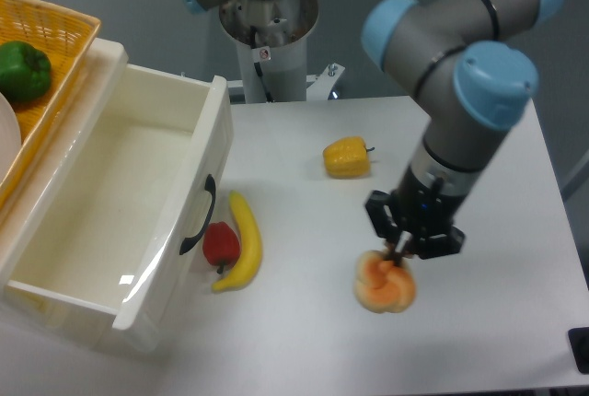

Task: Place the round bread in the upper white drawer
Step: 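Carry the bread over the banana toward the open white drawer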

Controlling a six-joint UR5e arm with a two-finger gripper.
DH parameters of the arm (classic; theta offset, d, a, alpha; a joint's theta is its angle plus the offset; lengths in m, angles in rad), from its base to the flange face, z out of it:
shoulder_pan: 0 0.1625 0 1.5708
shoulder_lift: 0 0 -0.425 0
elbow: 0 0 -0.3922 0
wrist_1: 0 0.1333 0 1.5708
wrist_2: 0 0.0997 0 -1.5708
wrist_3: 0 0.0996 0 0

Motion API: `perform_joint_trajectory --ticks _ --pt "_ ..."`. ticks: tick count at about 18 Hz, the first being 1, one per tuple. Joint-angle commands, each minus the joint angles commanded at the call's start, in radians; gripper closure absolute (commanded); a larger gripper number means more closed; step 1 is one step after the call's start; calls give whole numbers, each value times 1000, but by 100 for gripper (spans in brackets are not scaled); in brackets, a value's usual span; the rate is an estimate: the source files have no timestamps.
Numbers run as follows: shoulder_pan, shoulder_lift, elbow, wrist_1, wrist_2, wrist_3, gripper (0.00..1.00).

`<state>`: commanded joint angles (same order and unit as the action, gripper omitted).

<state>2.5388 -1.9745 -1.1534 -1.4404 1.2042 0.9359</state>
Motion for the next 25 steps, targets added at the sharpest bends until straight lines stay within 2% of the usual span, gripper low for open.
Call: perform_joint_trajectory --ticks 5,11,16,25 --pt "-57 75 -60 -9 0 -26 100" --pt "-144 129 -71 -83 0 -40 100" --pt "-222 204 -143 -86 3 -43 100" --pt "-308 217 -181 -87 35 -34 100"
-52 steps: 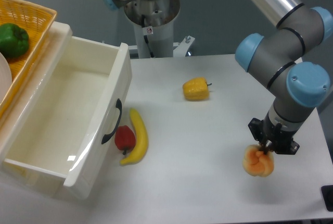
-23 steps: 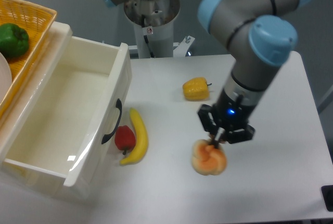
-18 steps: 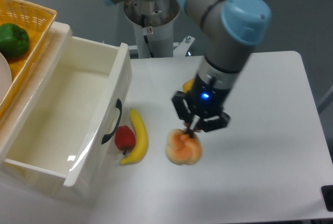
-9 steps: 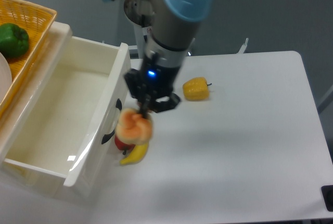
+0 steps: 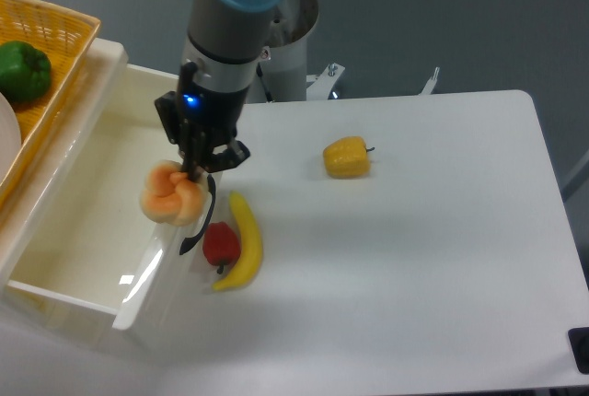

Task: Place the round bread in the upper white drawer
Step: 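Carry the bread over the banana toward the open white drawer, then lower the bread into the drawer and open the gripper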

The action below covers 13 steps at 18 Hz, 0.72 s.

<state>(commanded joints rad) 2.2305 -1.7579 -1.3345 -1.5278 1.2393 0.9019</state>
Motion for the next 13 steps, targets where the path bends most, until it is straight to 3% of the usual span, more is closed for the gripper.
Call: perform_joint_trajectory --ticks 11,12,13 --pt "-55 -9 -34 12 14 18 100" --pt "-55 -9 -37 14 14 23 98" --pt "-55 -9 -41 15 11 32 80"
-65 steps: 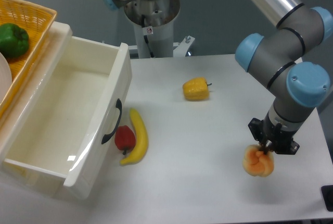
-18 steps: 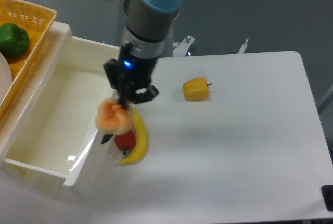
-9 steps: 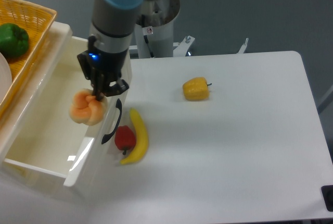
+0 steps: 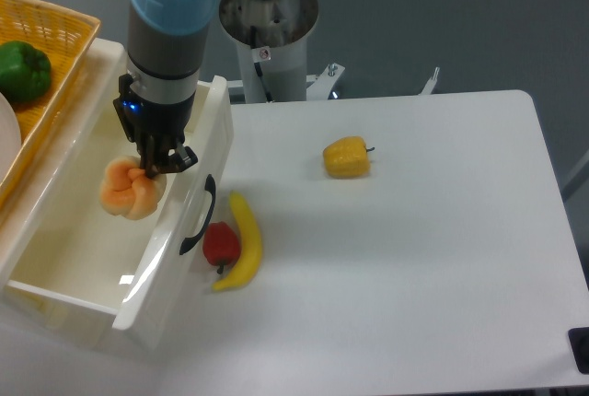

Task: Place the round bread in the upper white drawer
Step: 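Lower the bread into the drawer and open the gripper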

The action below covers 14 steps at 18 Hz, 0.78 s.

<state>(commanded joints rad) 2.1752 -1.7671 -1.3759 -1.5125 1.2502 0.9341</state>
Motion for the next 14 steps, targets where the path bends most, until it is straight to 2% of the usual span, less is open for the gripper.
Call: perform_joint_trajectory --ticks 2,5,6,7,9,14 --pt "0 0 -5 0 -2 3 65" --pt "-2 0 -9 0 -3 -4 21" --pt "-2 2 -14 0 -2 -8 11" --pt "-2 3 -15 -2 0 -9 5" --pt "-2 5 -15 -2 -3 -11 1" --pt "-2 8 -14 -2 1 -35 0"
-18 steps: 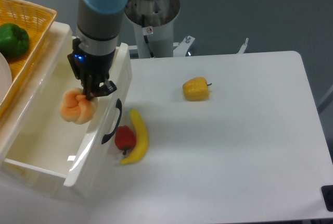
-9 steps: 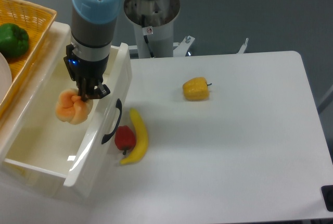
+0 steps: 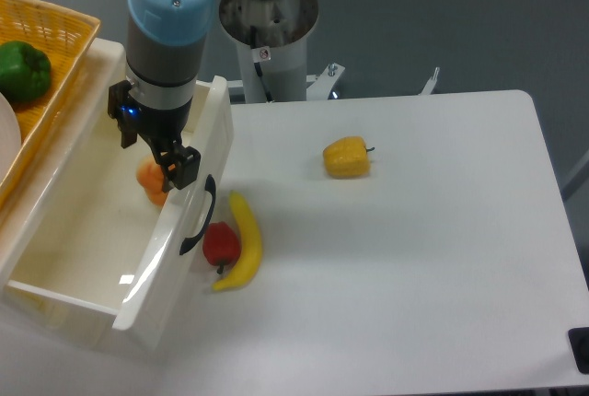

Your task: Place the round bread in the upper white drawer

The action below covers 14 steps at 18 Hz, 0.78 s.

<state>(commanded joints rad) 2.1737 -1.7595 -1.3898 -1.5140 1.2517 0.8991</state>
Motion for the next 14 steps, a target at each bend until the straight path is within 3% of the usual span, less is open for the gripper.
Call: perform_joint_trajectory --ticks 2,7,11,14 --pt "2 -2 0 15 -3 -55 0" --pt "20 -5 -2 132 2 -123 0" --pt "87 -8 -3 181 3 -126 0" --pt "126 -8 -38 215 63 -106 0"
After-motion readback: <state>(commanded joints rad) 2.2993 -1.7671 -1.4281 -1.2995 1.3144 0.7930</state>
